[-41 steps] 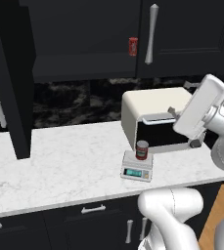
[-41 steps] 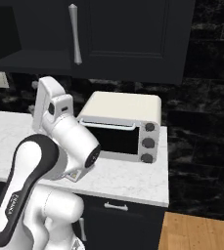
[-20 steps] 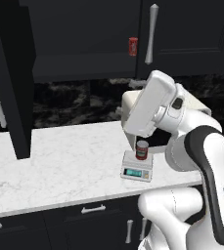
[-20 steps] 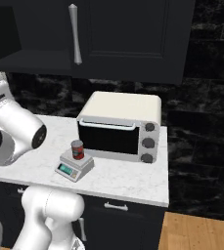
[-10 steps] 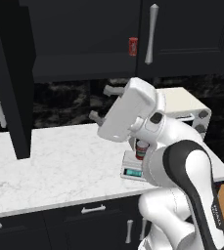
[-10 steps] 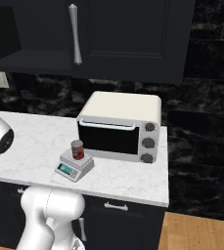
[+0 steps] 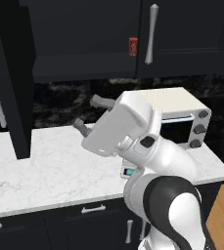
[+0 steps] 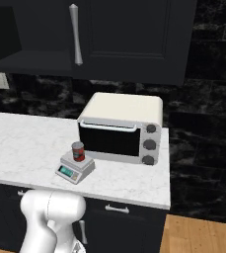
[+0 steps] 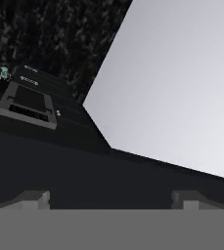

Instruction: Pick the canned food and place it on the digital scale for weighing, and close the cabinet.

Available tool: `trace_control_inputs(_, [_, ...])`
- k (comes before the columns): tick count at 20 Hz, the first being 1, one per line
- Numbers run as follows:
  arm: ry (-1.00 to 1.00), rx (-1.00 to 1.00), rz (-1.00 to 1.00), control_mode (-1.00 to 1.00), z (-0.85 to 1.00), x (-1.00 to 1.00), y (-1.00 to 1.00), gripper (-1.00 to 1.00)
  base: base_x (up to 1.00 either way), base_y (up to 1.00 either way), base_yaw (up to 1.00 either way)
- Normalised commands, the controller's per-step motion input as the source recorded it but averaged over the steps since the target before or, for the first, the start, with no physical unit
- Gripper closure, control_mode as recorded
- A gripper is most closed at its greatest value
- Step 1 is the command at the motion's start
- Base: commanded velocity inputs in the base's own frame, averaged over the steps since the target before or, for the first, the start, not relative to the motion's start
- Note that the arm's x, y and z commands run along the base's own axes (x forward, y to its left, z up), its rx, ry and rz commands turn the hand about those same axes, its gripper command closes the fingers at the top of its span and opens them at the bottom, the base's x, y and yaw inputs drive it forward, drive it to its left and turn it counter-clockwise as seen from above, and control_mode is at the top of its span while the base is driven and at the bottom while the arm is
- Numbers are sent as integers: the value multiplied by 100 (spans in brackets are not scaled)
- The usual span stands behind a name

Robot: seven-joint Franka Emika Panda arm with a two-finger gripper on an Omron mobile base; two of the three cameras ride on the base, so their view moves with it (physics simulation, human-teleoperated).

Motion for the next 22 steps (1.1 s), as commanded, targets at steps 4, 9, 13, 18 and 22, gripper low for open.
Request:
trace_control_inputs(4, [0,3,-15,-100,-1,-100,4,-100,0,0,0])
trace_control_inputs(9, [-2,4,-20,-100,-22,-100,47,-100,0,0,0])
trace_control_inputs(13, [-9,22,-26,-100,-32,-97,86,-100,0,0,0])
trace_control_inputs(18, [-1,29,-15,-100,-38,-54,87,-100,0,0,0])
trace_control_inputs(22, [1,5,-9,-100,-11,7,84,-100,0,0,0])
